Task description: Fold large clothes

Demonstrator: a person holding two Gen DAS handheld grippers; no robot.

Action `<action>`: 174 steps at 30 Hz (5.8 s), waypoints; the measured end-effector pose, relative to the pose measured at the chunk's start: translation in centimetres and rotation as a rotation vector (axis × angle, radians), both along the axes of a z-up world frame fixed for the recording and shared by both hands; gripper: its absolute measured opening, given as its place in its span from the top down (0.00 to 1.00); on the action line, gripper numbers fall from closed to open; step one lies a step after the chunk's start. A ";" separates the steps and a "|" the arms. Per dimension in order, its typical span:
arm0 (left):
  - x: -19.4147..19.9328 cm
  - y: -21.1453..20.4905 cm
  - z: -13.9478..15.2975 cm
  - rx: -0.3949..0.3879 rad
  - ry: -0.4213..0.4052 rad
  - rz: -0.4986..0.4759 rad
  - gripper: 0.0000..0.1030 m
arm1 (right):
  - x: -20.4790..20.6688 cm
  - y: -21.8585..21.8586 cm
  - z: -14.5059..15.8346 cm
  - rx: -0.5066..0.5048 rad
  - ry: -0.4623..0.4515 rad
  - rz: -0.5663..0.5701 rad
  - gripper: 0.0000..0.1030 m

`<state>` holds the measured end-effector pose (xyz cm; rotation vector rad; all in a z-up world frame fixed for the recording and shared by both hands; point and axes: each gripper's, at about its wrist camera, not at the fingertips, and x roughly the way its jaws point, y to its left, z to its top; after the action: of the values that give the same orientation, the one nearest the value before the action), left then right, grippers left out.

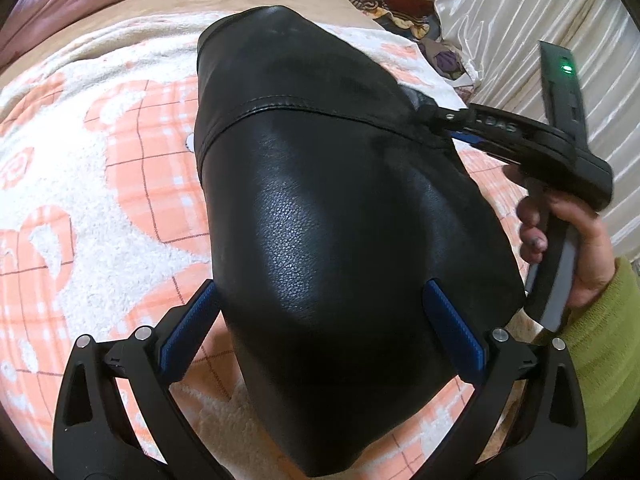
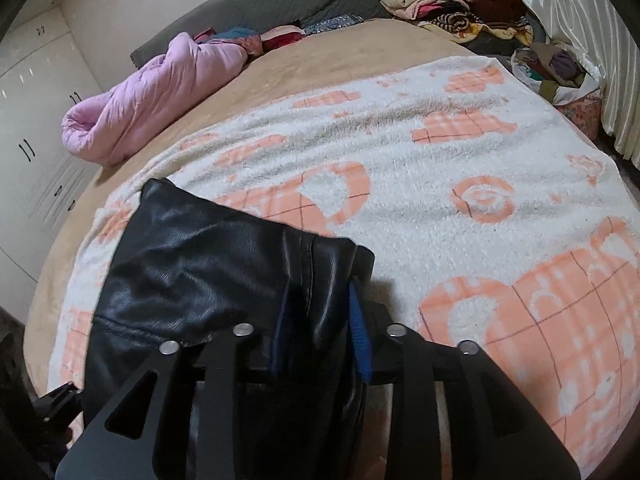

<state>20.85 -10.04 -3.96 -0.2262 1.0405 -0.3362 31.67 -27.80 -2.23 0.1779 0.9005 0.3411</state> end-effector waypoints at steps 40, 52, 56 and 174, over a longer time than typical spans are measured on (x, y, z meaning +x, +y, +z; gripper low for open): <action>-4.2 -0.5 3.3 0.064 -0.078 0.025 0.09 | -13.0 -1.5 2.6 -0.009 -0.035 0.018 0.08; -6.8 0.2 5.3 0.057 -0.135 0.040 0.09 | -17.1 -0.4 5.6 -0.020 -0.141 0.020 0.05; -7.6 0.5 5.8 0.062 -0.152 0.044 0.09 | -18.5 -0.3 6.2 -0.022 -0.180 0.014 0.04; -12.6 4.0 2.5 0.141 -0.172 0.124 0.09 | -26.6 1.7 2.0 -0.137 -0.261 -0.030 0.04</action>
<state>8.21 -6.06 -1.41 -0.1319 0.8722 -0.1657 5.06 -26.09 -0.27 0.0194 0.6593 0.2664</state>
